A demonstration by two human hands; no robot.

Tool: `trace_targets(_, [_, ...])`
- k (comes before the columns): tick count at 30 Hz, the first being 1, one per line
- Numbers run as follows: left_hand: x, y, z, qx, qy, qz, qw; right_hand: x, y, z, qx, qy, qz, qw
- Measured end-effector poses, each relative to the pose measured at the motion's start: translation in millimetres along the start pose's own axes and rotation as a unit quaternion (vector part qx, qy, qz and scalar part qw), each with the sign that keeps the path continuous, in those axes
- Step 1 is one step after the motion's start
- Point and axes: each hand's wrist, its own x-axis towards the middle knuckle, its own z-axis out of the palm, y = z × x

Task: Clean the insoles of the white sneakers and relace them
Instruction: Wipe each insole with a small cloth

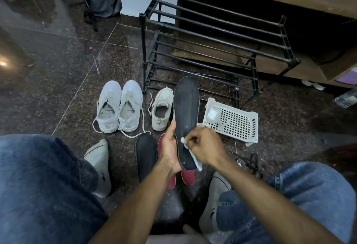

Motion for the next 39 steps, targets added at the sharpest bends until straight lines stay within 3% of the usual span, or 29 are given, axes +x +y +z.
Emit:
trace_targets(2, [-1.0, 0.6, 4.8, 0.001, -0.005, -0.005, 1.000, 5.2, 1.2, -10.0, 0.204, 0.025, 0.076, 0.976])
trace_targets(5, [1.3, 9.3, 5.7, 0.002, -0.011, 0.020, 1.000, 2.7, -9.3, -33.7, 0.479, 0.003, 0.104, 0.871])
trace_targets(8, [2.5, 12.6, 0.4, -0.036, 0.009, 0.036, 0.999, 2.4, -13.1, -47.5, 0.617, -0.053, 0.075, 0.782])
trace_targets(10, [1.5, 9.9, -2.2, -0.040, 0.011, 0.030, 0.999, 7.1, -10.1, -46.2, 0.642, -0.061, 0.086, 0.759])
trace_targets(11, [1.1, 8.8, -2.3, -0.036, 0.009, 0.029, 0.999, 9.9, -6.6, -41.8, 0.627, -0.057, 0.102, 0.770])
trace_targets(13, [-0.6, 8.9, -0.3, -0.039, 0.006, 0.027, 0.999, 13.0, 1.9, -31.9, 0.496, 0.003, 0.109, 0.861])
trace_targets(15, [-4.0, 11.2, 5.4, -0.030, 0.006, 0.025, 0.999, 11.9, 9.1, -25.5, 0.319, 0.082, 0.059, 0.942])
trace_targets(18, [-5.4, 11.6, 7.8, -0.026, 0.007, 0.021, 0.999, 5.5, 11.7, -23.8, 0.152, 0.104, -0.055, 0.981])
trace_targets(23, [-2.2, 11.9, 4.8, -0.026, 0.014, 0.003, 1.000, -16.3, 8.6, -4.1, -0.103, 0.005, -0.180, 0.978])
trace_targets(29, [0.5, -3.7, -0.1, -0.004, 0.009, 0.001, 1.000, 12.5, -5.9, -9.2, -0.208, 0.055, -0.212, 0.953])
trace_targets(33, [-3.6, -7.7, 7.6, 0.017, -0.012, -0.010, 1.000, 51.4, -12.7, -29.7, -0.193, 0.127, -0.145, 0.962])
trace_targets(35, [-3.7, -1.5, 6.4, 0.011, -0.018, -0.010, 1.000, 40.9, -14.0, -24.5, -0.168, 0.109, -0.140, 0.970])
trace_targets(39, [1.9, 5.7, -7.1, -0.022, -0.008, -0.008, 1.000, -22.9, -11.7, 5.2, -0.147, 0.043, -0.224, 0.962])
